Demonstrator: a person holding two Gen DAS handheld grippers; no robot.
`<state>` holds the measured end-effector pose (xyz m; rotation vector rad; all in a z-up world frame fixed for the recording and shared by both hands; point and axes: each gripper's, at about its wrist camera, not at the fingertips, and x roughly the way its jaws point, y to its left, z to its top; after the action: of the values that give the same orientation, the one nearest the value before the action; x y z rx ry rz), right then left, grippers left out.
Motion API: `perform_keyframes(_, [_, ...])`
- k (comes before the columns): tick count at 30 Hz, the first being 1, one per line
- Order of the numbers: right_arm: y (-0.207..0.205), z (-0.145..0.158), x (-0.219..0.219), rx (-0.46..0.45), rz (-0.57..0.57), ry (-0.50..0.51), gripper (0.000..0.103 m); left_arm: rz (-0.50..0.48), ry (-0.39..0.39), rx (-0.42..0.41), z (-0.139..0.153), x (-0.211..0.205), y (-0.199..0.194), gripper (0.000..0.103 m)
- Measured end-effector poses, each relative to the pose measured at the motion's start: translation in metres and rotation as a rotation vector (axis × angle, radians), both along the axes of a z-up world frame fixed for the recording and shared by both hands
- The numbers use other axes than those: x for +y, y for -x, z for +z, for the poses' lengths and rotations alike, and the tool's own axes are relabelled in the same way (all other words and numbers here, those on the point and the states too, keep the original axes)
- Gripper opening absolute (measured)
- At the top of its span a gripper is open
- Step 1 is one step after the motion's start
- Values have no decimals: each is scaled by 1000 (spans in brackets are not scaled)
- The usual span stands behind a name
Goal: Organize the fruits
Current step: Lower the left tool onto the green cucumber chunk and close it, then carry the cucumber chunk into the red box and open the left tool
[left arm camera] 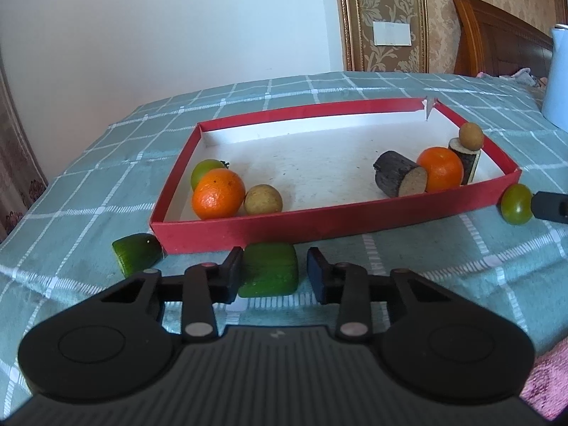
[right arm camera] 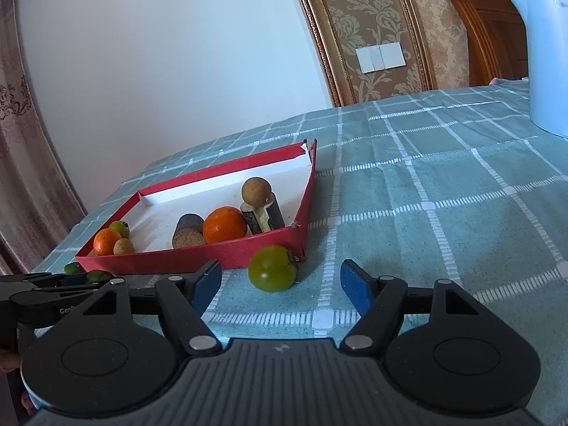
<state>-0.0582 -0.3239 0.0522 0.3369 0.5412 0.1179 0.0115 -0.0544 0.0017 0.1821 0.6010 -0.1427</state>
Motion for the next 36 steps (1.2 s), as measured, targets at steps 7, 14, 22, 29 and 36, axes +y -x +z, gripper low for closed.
perform_keyframes(7, [-1,-1,1,10,-12,8,74,11,16,2,0,4,-1,28])
perform_keyframes(14, [-1,-1,0,13,-17,9,74,13,17,-2,0,5,0,27])
perform_keyframes(22, [-1,0,2,21,-25,25,74,35,23,-13,1,7,2,27])
perform_keyframes(29, [-2,-1,3,29,-33,33,74,56,43,-17,2,12,3,27])
perform_keyframes(36, [-2,-1,3,34,-37,39,74,91,63,-21,2,16,3,27])
